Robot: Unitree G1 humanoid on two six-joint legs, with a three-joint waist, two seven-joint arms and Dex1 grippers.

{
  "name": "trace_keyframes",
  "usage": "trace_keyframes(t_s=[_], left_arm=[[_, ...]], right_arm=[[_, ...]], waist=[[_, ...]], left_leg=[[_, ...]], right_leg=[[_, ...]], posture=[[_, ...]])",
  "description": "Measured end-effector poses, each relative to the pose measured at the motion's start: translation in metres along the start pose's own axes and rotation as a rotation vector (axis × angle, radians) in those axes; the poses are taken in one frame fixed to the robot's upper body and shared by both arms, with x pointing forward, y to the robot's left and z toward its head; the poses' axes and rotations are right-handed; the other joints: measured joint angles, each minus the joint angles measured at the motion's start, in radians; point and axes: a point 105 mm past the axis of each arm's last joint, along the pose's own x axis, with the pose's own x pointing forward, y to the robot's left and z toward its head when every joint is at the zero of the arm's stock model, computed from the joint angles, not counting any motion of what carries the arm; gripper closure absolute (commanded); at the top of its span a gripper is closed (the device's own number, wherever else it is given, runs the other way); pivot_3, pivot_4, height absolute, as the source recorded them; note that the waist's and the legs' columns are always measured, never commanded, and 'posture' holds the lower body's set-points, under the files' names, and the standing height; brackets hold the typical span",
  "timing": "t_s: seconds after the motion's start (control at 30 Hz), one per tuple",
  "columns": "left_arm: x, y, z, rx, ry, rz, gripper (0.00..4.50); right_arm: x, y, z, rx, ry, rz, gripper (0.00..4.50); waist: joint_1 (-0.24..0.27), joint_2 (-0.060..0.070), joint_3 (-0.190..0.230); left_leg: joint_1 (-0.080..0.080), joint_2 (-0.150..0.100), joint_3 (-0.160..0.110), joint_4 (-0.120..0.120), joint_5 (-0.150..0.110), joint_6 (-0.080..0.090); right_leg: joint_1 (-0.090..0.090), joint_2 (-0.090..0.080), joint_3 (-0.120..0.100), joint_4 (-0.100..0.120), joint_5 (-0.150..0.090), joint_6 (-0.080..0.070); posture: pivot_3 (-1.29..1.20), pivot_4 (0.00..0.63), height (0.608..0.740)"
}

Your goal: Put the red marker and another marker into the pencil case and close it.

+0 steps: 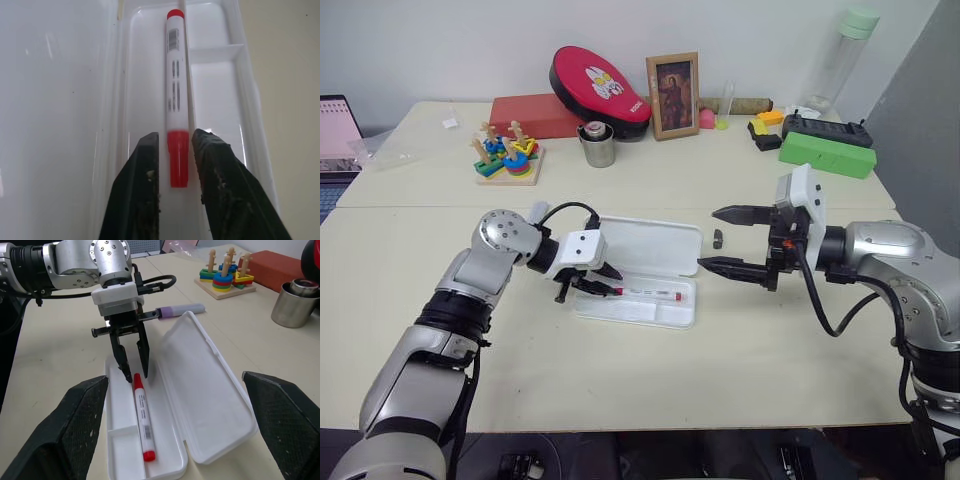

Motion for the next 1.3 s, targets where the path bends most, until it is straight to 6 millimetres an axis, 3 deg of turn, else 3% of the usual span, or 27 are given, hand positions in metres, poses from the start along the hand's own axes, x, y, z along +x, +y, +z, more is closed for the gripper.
trace_keyframes(t_s=[0.2,0.37,0.47,0.6,0.73,0.97,1.13,1.3], left_arm=[[-0.017,0.009,0.028,-0.110,-0.163,0.157,1.26],[-0.072,0.027,0.059,-0.324,-0.429,0.506,0.35],[-0.109,0.033,0.048,-0.450,-0.507,0.788,0.03],[-0.135,0.029,-0.001,-0.675,-0.491,1.156,0.03],[-0.140,0.020,-0.038,-0.785,-0.363,1.343,0.03],[-0.117,0.020,-0.102,-0.947,-0.226,1.388,0.03],[-0.090,0.038,-0.114,-0.977,-0.158,1.286,0.03],[-0.077,0.042,-0.119,-0.958,-0.123,1.230,0.94]], right_arm=[[0.005,-0.003,0.005,-0.009,-0.022,0.026,0.00],[0.018,-0.010,0.025,-0.019,-0.147,0.039,0.00],[0.028,-0.018,0.044,-0.044,-0.219,0.027,0.00],[0.045,-0.024,0.062,-0.044,-0.304,0.026,0.00],[0.060,-0.022,0.071,-0.050,-0.335,0.063,0.00],[0.076,-0.018,0.063,-0.039,-0.314,0.108,0.00],[0.075,-0.012,0.066,-0.060,-0.325,0.111,0.00],[0.071,-0.012,0.067,-0.064,-0.321,0.092,0.00]], waist=[[-0.002,0.000,0.000],[-0.009,0.000,0.000],[-0.012,0.000,0.000],[-0.009,0.000,0.000],[0.002,0.000,0.000],[0.009,-0.001,0.000],[0.011,-0.001,0.000],[0.006,-0.001,0.000]], left_leg=[[0.000,0.000,0.000,0.001,0.000,0.000],[0.001,0.000,-0.001,0.001,0.000,0.000],[0.003,0.000,-0.001,0.002,0.000,0.000],[0.003,0.000,-0.001,0.002,0.000,0.000],[0.003,0.000,-0.001,0.002,0.000,0.000],[0.002,0.000,-0.001,0.001,0.000,0.000],[0.002,0.000,-0.002,0.001,0.000,0.000],[0.003,0.000,-0.002,0.001,0.000,0.000]], right_leg=[[0.000,0.000,0.000,0.002,0.000,0.000],[0.000,0.000,0.000,0.004,-0.001,0.002],[0.001,0.000,0.000,0.005,-0.001,0.002],[0.001,0.000,0.000,0.006,0.000,0.000],[0.001,0.000,0.000,0.006,0.000,-0.001],[0.001,0.000,-0.001,0.006,0.000,-0.001],[0.000,0.000,-0.002,0.007,0.000,-0.001],[0.000,0.000,-0.003,0.009,0.000,-0.001]], posture=[[0.00,0.150,0.740],[0.00,0.150,0.740],[0.00,0.150,0.740],[0.00,0.150,0.740],[0.00,0.150,0.740],[0.00,0.150,0.740],[0.00,0.150,0.740],[0.00,0.150,0.740]])
